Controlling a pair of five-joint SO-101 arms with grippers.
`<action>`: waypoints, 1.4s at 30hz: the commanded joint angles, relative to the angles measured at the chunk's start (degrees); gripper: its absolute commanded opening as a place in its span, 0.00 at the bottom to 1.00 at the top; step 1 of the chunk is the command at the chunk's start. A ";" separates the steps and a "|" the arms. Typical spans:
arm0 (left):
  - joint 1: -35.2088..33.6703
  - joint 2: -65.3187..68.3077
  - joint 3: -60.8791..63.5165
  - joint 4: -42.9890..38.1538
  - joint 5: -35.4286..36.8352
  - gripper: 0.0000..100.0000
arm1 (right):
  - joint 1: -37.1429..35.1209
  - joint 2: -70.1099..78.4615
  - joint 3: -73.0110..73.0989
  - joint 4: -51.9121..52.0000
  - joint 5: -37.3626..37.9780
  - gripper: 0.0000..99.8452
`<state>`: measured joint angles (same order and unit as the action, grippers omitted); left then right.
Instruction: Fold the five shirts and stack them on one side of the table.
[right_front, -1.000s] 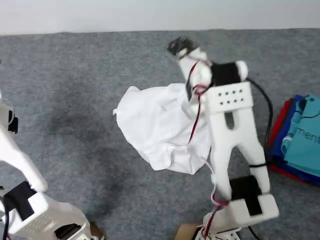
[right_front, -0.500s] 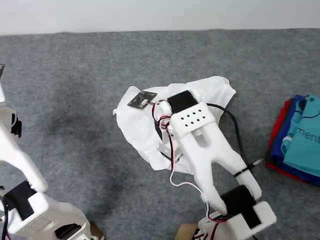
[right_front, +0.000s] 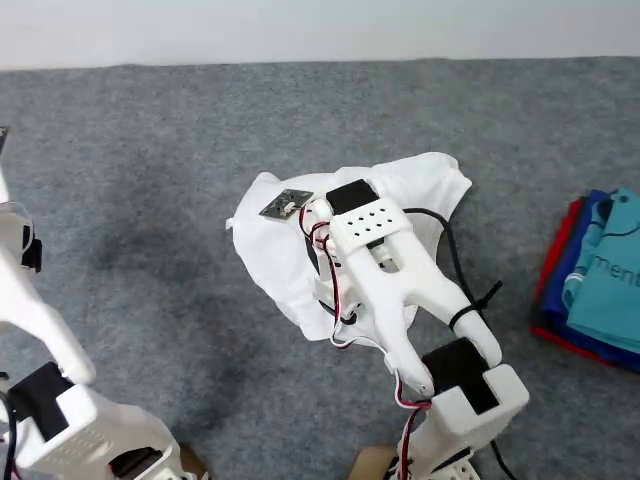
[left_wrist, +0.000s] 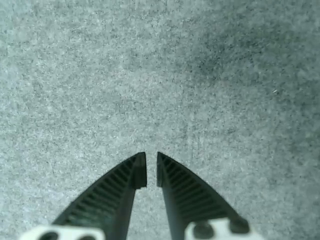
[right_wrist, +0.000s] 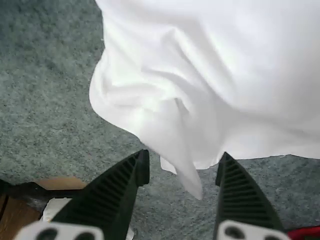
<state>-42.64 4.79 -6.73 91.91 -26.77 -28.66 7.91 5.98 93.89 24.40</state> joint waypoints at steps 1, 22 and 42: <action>0.26 -2.55 -0.22 -0.88 0.35 0.04 | 0.75 -0.31 -0.35 -0.13 -0.44 0.12; 13.27 -2.81 -0.31 -1.32 0.09 0.04 | 25.54 -22.37 -29.27 8.31 8.70 0.01; 50.11 -2.90 16.75 -12.75 -4.31 0.15 | 42.33 -28.26 -30.24 4.88 8.97 0.01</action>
<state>4.13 4.79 7.52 79.69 -27.91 12.92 -18.90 -21.71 99.60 32.84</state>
